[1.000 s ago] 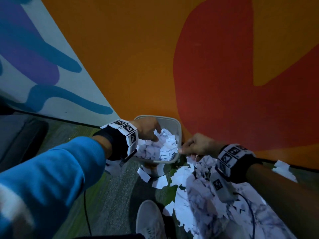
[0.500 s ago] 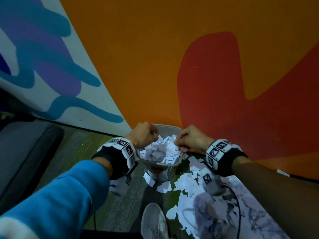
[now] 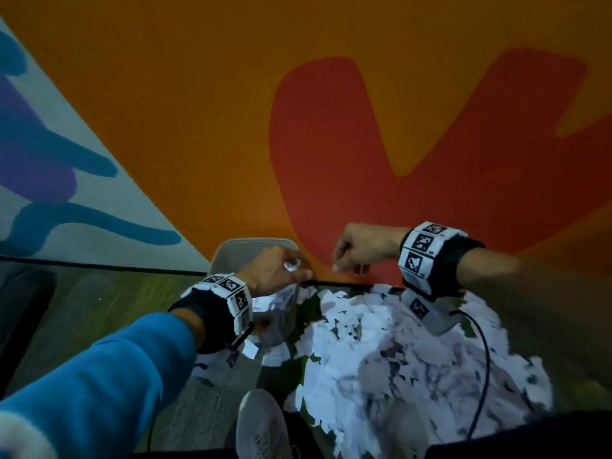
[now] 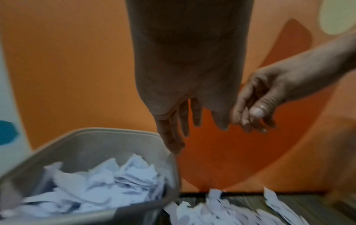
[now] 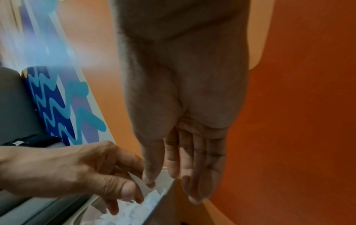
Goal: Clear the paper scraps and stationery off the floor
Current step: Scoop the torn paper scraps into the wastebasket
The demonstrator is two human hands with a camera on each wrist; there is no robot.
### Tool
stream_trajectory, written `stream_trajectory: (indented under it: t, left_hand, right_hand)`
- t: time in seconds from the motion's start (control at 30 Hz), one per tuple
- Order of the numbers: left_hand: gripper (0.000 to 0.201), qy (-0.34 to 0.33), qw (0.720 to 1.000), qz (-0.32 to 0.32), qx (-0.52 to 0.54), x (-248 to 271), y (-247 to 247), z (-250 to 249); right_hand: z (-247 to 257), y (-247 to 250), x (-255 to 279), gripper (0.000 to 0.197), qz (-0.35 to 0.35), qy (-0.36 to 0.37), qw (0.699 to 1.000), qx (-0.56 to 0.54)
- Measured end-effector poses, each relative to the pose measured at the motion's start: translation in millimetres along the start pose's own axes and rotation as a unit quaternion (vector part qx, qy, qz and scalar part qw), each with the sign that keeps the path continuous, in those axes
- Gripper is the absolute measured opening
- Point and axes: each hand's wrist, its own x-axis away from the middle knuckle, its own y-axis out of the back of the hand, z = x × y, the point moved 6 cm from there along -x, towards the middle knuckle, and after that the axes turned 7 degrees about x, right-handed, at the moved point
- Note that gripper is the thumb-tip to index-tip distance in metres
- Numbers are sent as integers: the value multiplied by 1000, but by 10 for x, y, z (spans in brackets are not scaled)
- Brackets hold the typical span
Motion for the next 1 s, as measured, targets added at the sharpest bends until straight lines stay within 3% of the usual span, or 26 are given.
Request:
stream_trajectory:
  t: [0.07,0.1,0.23,0.4,0.47,0.6,0.7,0.77,0.9,1.0]
  left_hand:
    - [23,-36,998,48,-13,-141,-364,-190]
    - [23,-41,996,73,-29,-223,-556,-243]
    - [57,-30,984,155,-78,-616,-1319,-276]
    - [62,14,988,155,15,-1014,-2067,-112]
    - [69,24,986,165,34,-1170,-2332,-15]
    - [79,8,988,149,40,-1621,-2704,25]
    - [89,-18,987,151,-43,-1947,-2947,0]
    - [101,-1,982,171,-82,-2178,-3167,124]
    - [116,18,965,228,-125,-2364,-3508,257]
    - [118,26,963,233,-136,-2360,-3675,229]
  right_hand:
    - [-306,-8,146,20,16,-13,1000,17]
    - [-496,-44,199,20,26,-22,999,18]
    - [-1500,-388,299,23,53,-90,994,-26]
    - [-2767,-998,380,34,88,-198,975,-39]
    - [-3194,-1231,358,47,106,-224,967,-60]
    - [-3824,-1477,223,79,63,-256,962,-66]
    - [-4197,-1622,103,113,9,-260,963,-67]
    - [-4644,-1846,-10,130,-22,-288,951,-106]
    - [-4597,-2032,-110,139,-46,-327,929,-164]
    - [-4382,-2133,-231,131,-43,-331,937,-106]
